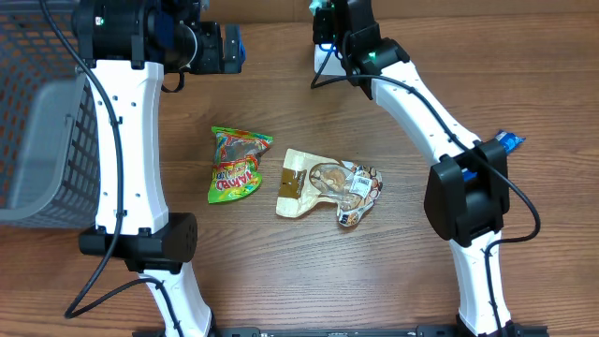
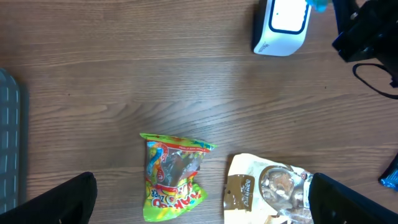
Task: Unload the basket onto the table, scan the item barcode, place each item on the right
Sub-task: 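Hold the wipes pack over the white scanner with the right gripper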
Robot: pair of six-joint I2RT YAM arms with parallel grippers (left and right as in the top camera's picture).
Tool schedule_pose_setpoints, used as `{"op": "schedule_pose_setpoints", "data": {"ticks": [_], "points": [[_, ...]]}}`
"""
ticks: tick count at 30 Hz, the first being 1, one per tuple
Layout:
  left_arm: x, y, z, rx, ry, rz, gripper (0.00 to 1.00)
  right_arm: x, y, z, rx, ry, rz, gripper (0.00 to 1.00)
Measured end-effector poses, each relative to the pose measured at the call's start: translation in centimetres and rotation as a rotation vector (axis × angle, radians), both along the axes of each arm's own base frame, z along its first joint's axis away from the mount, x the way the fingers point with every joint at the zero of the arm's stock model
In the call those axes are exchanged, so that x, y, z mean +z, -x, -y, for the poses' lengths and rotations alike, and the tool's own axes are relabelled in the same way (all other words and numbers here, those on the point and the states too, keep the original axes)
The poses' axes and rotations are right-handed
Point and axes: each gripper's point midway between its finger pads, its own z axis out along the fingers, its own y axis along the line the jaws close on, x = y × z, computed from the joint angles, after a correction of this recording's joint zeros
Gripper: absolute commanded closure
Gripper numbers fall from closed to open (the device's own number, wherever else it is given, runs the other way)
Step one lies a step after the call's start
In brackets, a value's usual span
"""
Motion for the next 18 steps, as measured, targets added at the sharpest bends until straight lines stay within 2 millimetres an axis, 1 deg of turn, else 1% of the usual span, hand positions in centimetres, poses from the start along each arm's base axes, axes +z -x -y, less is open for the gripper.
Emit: {"op": "schedule_pose_setpoints", "data": {"ticks": [3, 5, 7, 9, 11, 15, 18], "points": [[0.0, 0.0, 0.0, 0.000, 0.000, 0.000, 0.00, -0.5, -0.2, 0.0, 0.002, 0.000, -0.001, 0.96], [0.0, 0.0, 0.0, 0.000, 0.000, 0.000, 0.00, -1.2, -0.5, 0.1, 0.001, 0.006, -0.003, 0.96], [0.0, 0.0, 0.0, 0.000, 0.000, 0.000, 0.00, -2.7, -0.7, 0.1, 0.000, 0.017, -0.022, 0.96], [0.0, 0.0, 0.0, 0.000, 0.000, 0.000, 0.00, -5.3, -0.9, 0.2, 0.000, 0.039, -0.063, 0.96], [0.0, 0.0, 0.0, 0.000, 0.000, 0.000, 0.00, -6.6, -0.9, 0.3, -0.001, 0.051, -0.085, 0.96], [0.0, 0.0, 0.0, 0.000, 0.000, 0.000, 0.00, -7.5, -0.4, 0.6, -0.005, 0.072, -0.123, 0.96], [0.0, 0.0, 0.0, 0.000, 0.000, 0.000, 0.00, -7.6, -0.3, 0.9, -0.013, 0.081, -0.129, 0.96]]}}
